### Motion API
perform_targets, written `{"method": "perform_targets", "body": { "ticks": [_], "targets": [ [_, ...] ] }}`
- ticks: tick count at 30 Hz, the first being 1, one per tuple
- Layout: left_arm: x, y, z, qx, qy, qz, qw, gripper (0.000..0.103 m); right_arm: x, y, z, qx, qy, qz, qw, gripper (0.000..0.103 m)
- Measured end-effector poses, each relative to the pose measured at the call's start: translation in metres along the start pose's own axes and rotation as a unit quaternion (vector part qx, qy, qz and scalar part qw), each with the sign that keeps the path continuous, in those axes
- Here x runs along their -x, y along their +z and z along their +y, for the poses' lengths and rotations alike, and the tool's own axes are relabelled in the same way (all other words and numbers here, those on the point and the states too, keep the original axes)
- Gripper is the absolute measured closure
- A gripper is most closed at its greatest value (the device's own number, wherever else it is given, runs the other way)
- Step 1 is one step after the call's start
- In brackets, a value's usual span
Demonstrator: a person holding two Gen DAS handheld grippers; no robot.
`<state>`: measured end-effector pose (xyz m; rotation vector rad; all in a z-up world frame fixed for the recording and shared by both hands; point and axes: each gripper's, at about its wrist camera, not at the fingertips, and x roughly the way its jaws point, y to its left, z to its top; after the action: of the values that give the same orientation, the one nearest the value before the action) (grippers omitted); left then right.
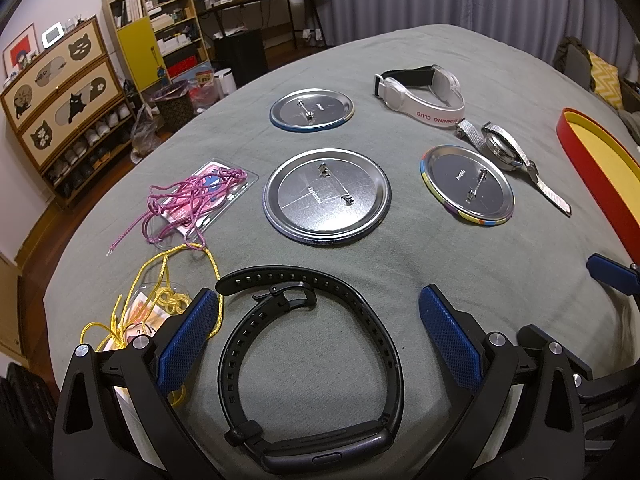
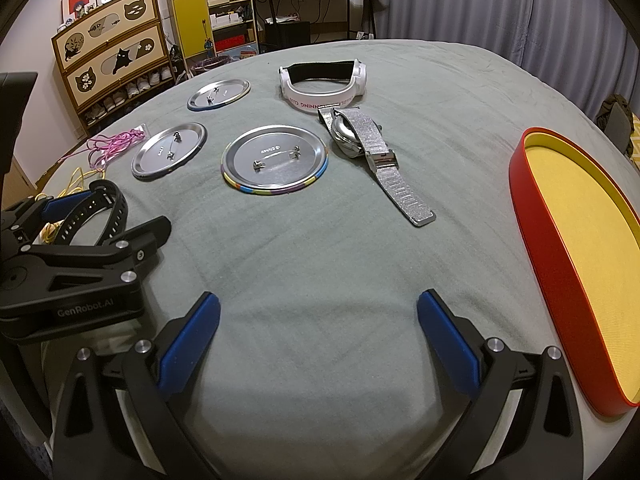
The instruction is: Organize jewelry
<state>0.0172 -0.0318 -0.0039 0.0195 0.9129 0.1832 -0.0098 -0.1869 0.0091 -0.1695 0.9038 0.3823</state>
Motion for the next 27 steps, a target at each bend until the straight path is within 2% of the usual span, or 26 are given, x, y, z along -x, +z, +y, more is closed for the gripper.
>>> {"method": "perform_targets", "body": {
  "ticks": [27],
  "targets": [
    [0.0016, -0.0019, 0.0015, 0.002, -0.003, 0.000, 1.0000, 0.005, 0.0000, -0.0001, 0.0000, 0.000, 0.000, 0.000, 1.000, 0.007]
  ]
}}
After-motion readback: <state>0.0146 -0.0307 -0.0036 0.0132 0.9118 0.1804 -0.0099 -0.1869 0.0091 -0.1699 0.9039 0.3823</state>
